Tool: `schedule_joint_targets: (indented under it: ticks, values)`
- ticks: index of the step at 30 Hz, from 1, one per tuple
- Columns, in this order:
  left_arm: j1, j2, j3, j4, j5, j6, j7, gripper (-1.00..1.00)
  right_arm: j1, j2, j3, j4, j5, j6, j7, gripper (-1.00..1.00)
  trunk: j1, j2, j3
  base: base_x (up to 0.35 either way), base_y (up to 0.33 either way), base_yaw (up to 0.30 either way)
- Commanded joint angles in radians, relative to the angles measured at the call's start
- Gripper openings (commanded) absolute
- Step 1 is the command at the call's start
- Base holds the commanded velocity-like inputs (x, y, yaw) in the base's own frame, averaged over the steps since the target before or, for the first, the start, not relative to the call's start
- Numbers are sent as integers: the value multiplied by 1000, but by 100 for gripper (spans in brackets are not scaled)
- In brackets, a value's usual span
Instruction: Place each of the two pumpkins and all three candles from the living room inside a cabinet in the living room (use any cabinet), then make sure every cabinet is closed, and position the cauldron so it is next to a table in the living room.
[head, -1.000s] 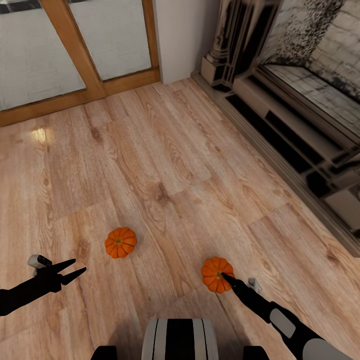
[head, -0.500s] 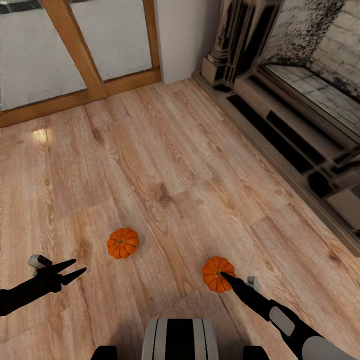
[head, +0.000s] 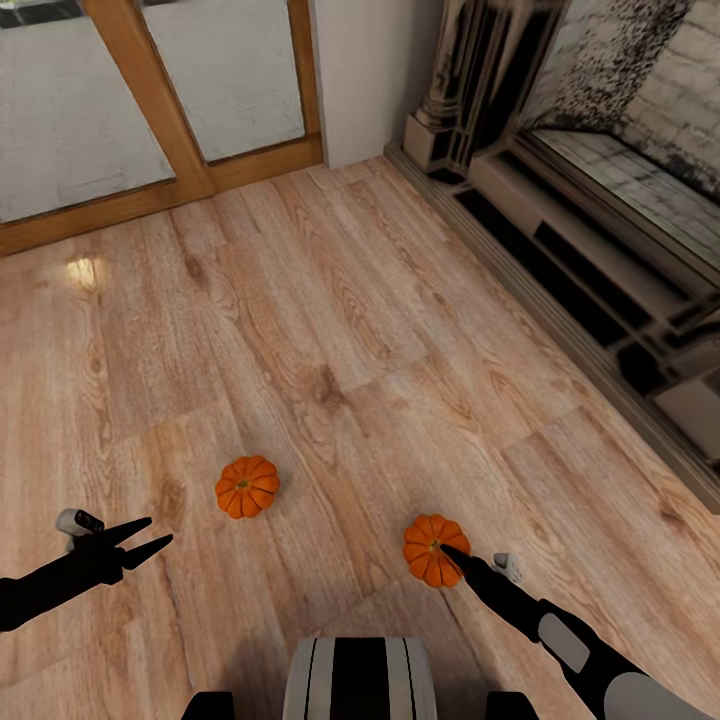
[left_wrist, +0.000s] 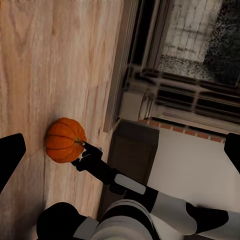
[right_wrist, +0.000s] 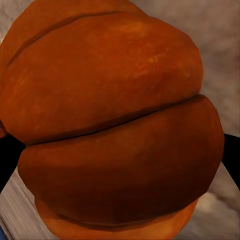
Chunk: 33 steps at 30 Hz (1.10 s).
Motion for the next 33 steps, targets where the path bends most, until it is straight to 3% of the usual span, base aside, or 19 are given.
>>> schedule_joint_targets:
  ticks: [1, 8, 13, 17, 28, 31, 33]
  values:
    - [0, 0, -1, 0, 1, 11, -3, 100, 0, -1, 2, 3, -2, 3, -10, -100, 0, 0, -1, 0, 0, 0]
    - [0, 0, -1, 0, 1, 11, -3, 100, 0, -1, 2, 3, -2, 3, -10, -100, 0, 0, -1, 0, 0, 0]
    - [-1, 0, -1, 0, 1, 11, -3, 100, 0, -1, 2, 3, -2, 3, -10, -100, -2, 1, 19, 0, 0, 0]
    - [0, 0, -1, 0, 2, 11, -3, 100, 0, -1, 2, 3, -3, 3, -10, -100, -2, 1, 19, 0, 0, 0]
    - [0, 1, 1, -2, 1, 11, -3, 100, -1, -1, 2, -29, -1, 13, -1, -100, -7, 4, 61, 0, 0, 0]
    - [0, 1, 1, -1, -2, 11, -3, 100, -2, -1, 2, -77, -1, 48, -2, -100, -8, 4, 73, 0, 0, 0]
    - [0, 1, 2, 1, -7, 11, -3, 100, -2, -1, 2, -127, -1, 117, -3, -100, -9, 5, 81, 0, 0, 0]
